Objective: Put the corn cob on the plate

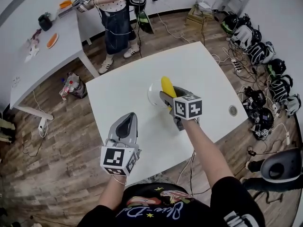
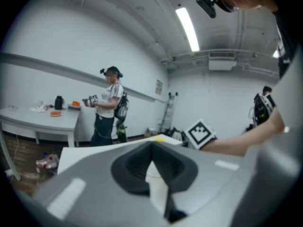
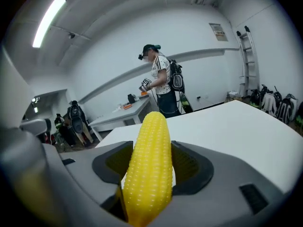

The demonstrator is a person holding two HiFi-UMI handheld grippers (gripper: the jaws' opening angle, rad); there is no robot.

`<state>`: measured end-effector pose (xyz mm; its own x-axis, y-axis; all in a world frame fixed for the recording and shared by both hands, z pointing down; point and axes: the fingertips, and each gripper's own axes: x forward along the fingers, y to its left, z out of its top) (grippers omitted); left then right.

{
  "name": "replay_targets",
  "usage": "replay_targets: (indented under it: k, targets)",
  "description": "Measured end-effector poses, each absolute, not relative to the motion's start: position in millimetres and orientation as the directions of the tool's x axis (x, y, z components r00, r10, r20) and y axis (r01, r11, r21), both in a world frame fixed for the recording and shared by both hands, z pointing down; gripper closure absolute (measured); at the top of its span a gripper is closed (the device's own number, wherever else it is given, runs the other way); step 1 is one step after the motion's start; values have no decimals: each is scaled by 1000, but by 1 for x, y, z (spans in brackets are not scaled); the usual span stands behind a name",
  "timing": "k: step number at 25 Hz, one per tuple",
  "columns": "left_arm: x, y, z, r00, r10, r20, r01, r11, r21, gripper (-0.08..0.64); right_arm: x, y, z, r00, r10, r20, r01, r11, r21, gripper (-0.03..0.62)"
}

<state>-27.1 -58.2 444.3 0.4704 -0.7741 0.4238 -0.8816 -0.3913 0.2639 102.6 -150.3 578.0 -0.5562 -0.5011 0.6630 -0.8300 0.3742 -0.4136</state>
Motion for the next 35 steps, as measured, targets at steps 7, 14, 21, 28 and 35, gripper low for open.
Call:
replay_targets:
  k: [7,14,21,28,35]
  targets:
    - [-30,-54,461,487,-738,467,-873,-393,288,572,96,-172,637,-495,-400,771,-847,419,-326,331]
    - [-55,-41,475,457,-724,517,-887,-333,318,572,91,-176,668,-411,-316,855,-836,504,-216,331]
    - [-80,-37,472,436,-737,516,-898,-314,310,572,84,-178,656,-426,-355,832,-822,536,-192,330]
    - [-84,-41,446,476,-749,461,-877,-367,309,572,106,-141,569,-444,-533,720,-867,458,-196,331]
    - [-64,-42,410,545,-746,383,-838,-472,272,572,108,-66,474,-504,-670,546,-864,379,-333,563]
